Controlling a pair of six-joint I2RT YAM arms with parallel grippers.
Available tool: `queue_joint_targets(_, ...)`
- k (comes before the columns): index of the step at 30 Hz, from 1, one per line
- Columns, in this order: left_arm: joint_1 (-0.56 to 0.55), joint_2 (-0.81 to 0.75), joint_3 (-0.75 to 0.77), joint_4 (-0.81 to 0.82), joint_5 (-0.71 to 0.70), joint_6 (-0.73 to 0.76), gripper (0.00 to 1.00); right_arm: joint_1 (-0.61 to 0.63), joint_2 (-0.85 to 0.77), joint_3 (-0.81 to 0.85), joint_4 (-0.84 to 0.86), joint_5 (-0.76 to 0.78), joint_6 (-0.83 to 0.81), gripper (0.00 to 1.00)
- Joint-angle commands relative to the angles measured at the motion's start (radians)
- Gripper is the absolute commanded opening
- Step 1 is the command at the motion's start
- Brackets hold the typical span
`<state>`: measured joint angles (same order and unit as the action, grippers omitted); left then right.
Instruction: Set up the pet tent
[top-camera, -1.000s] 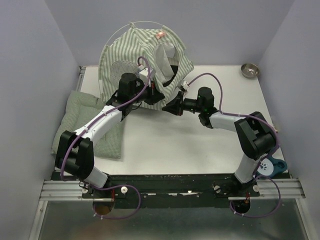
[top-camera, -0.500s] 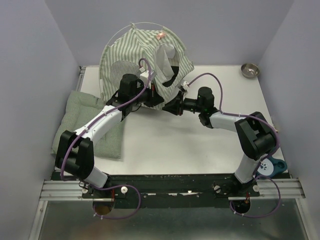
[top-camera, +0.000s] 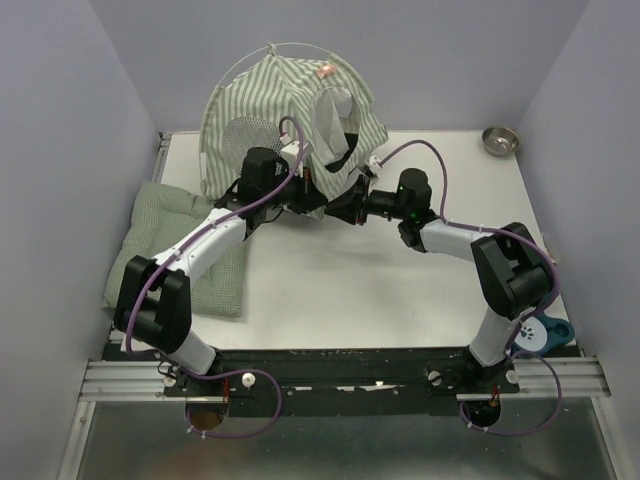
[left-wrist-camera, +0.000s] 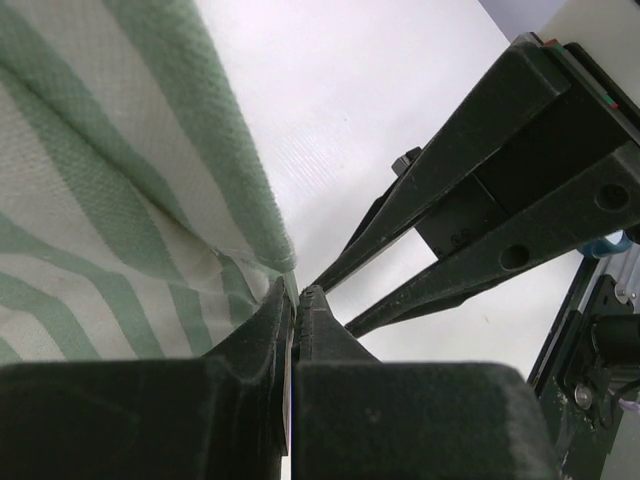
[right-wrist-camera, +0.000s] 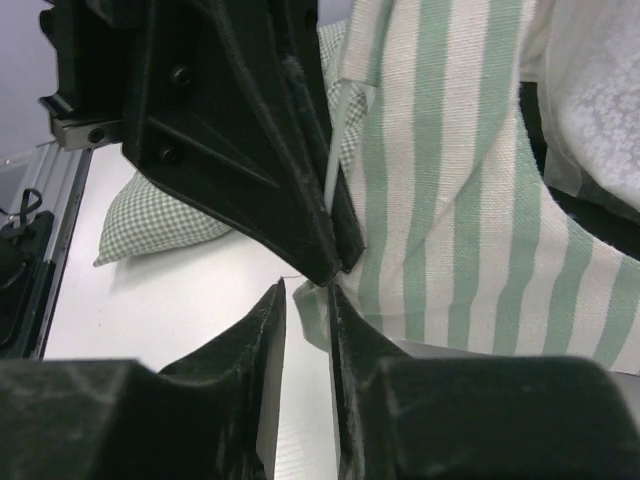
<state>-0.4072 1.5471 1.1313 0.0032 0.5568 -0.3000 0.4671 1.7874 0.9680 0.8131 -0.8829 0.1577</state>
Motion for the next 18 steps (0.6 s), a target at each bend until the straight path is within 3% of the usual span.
queue_joint_targets(1,0.005,0.028,0.025,-0.008,-0.043,0.012,0.0,0.001,0.007,0.048,-0.002,0.004,-0.03,0.34)
queue_joint_targets(6,0.005,0.031,0.03,0.015,-0.035,0.007,0.0,0.01,0.015,0.041,-0.014,0.036,-0.041,0.4)
queue_joint_targets(12,0.007,0.028,0.036,0.014,-0.029,-0.001,0.0,0.018,0.055,0.089,-0.045,0.11,-0.035,0.34)
queue_joint_targets(13,0.008,0.028,0.038,0.015,-0.029,-0.002,0.0,0.019,0.059,0.097,-0.054,0.122,-0.04,0.32)
queue_joint_targets(18,0.011,0.028,0.042,0.017,-0.029,-0.019,0.0,0.021,0.069,0.121,-0.098,0.17,-0.049,0.03)
